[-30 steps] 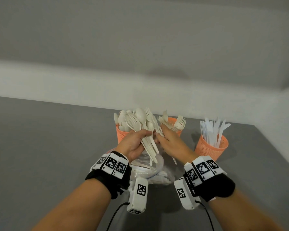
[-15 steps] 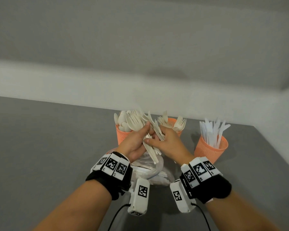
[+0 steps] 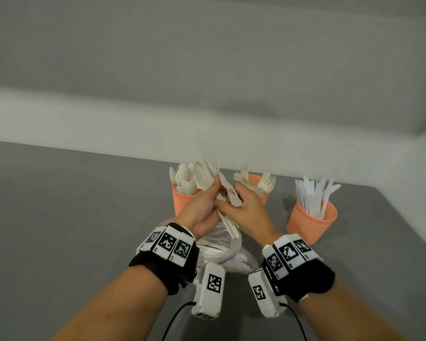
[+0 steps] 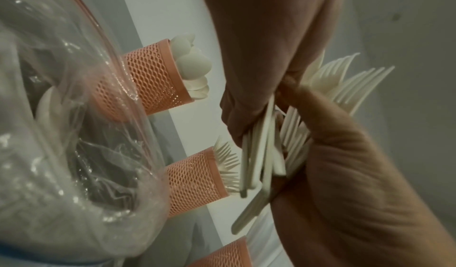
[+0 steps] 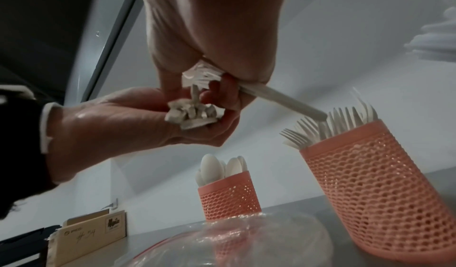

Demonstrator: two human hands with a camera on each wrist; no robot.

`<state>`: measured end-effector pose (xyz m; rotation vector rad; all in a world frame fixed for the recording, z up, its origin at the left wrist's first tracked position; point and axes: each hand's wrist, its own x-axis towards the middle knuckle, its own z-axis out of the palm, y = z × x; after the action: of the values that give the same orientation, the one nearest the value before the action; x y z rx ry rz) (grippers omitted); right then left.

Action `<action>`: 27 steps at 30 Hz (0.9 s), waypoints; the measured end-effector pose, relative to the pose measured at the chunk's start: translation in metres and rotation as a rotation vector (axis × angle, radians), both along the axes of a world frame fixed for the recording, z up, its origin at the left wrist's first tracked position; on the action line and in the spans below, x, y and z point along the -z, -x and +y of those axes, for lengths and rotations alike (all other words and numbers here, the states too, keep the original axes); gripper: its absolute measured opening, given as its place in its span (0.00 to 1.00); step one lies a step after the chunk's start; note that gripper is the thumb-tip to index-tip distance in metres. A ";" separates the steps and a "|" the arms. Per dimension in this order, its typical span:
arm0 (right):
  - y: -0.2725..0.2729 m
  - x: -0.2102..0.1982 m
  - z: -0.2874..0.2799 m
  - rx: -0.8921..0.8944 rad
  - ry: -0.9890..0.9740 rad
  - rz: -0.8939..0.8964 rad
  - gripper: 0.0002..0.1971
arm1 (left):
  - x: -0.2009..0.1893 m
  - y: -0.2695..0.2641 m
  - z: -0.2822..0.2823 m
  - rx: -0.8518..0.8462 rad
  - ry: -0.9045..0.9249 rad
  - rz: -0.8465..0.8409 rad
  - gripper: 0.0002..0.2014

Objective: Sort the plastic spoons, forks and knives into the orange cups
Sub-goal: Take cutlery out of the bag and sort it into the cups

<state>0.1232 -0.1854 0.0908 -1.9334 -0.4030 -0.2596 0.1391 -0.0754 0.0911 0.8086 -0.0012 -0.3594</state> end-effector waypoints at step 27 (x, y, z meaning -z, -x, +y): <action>-0.023 -0.016 -0.018 0.017 -0.428 0.404 0.09 | 0.007 -0.005 0.012 -0.095 -0.166 -0.013 0.05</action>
<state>0.1459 -0.2030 0.1064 -1.5183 -0.0537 0.0376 0.1440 -0.0636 0.0838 0.9712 0.0552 -0.2671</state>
